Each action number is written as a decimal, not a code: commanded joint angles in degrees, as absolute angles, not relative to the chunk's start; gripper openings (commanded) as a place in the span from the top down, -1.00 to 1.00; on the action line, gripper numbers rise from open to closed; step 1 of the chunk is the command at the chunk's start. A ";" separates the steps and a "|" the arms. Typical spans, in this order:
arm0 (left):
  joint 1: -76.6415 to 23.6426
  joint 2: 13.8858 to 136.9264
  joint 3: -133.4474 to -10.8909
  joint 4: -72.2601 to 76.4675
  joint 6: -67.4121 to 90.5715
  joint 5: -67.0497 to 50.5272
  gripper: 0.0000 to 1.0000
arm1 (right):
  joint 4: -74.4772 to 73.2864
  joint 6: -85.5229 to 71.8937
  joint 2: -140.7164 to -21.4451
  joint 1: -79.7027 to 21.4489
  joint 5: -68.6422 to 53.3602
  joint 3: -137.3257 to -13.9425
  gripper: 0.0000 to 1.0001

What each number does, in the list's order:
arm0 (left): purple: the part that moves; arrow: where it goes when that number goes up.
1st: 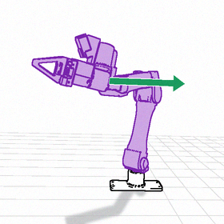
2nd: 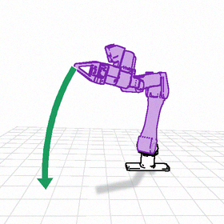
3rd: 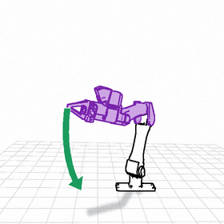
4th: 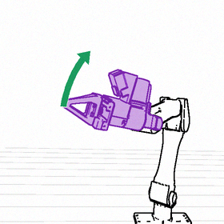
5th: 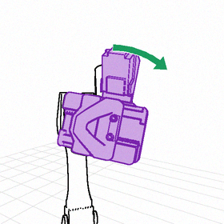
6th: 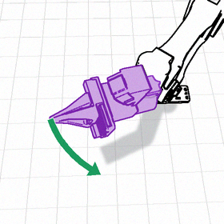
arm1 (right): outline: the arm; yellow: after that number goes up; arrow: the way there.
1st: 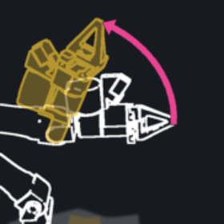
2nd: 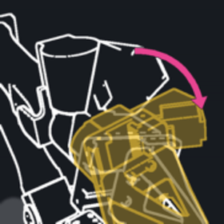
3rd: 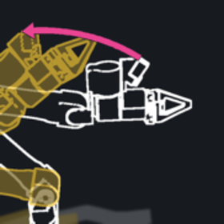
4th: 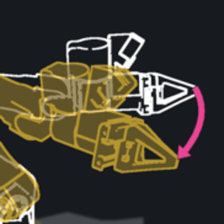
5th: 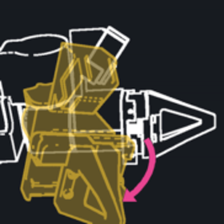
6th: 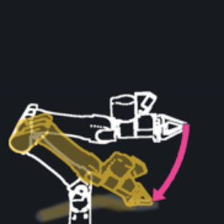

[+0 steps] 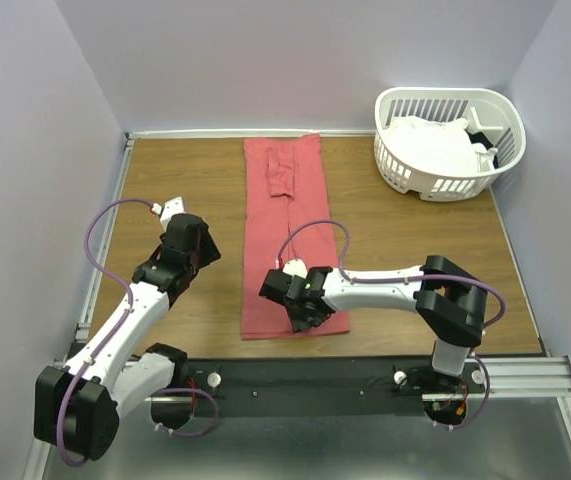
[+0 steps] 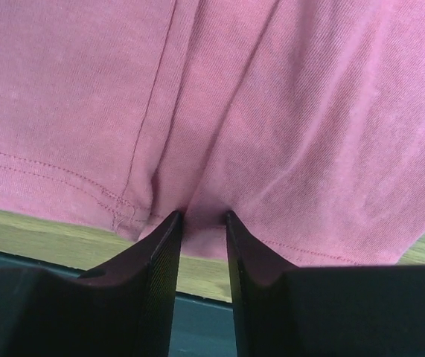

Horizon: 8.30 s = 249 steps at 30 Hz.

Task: Fold and stack the t-shirts
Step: Fold the tshirt

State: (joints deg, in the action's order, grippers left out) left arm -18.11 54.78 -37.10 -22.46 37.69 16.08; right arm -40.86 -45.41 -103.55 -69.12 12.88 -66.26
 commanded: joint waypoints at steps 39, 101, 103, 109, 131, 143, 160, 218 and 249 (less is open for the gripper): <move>-18.02 58.80 -36.56 -18.99 36.04 12.05 -0.23 | -37.45 -45.88 -100.02 -70.58 7.82 -62.14 0.92; -43.41 74.44 -39.81 -40.51 48.07 0.35 -0.24 | -31.99 -47.37 -70.58 -51.50 4.83 -32.17 0.99; -44.81 74.70 -40.16 -41.04 49.73 0.26 -0.23 | -31.99 -46.94 -70.40 -51.59 4.57 -32.08 0.99; -47.90 75.67 -40.17 -42.72 53.17 0.26 -0.14 | -31.82 -46.06 -68.91 -51.50 4.92 -32.25 0.99; -52.12 80.24 -37.62 -39.99 55.46 -3.07 0.42 | -31.03 -43.95 -69.96 -51.50 3.08 -33.05 0.99; -53.35 78.31 -36.13 -37.88 55.90 -3.60 1.00 | -31.55 -45.61 -67.85 -51.50 -2.28 -30.41 0.99; -58.80 66.62 -40.07 -40.87 58.45 -1.51 1.00 | -41.57 -46.85 -60.73 -51.33 -5.11 -40.59 0.99; -19.86 104.68 -66.45 -11.25 32.17 6.33 1.00 | -19.51 -18.37 -113.02 -24.26 4.22 -80.07 0.99; -35.94 91.57 -51.86 -4.84 39.02 4.57 0.69 | -13.19 -22.76 -111.17 -35.50 -3.51 -76.99 0.69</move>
State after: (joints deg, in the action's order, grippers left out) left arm -33.76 86.43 -53.47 -5.72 37.43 5.17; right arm -16.60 -20.58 -107.42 -34.48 -1.34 -78.24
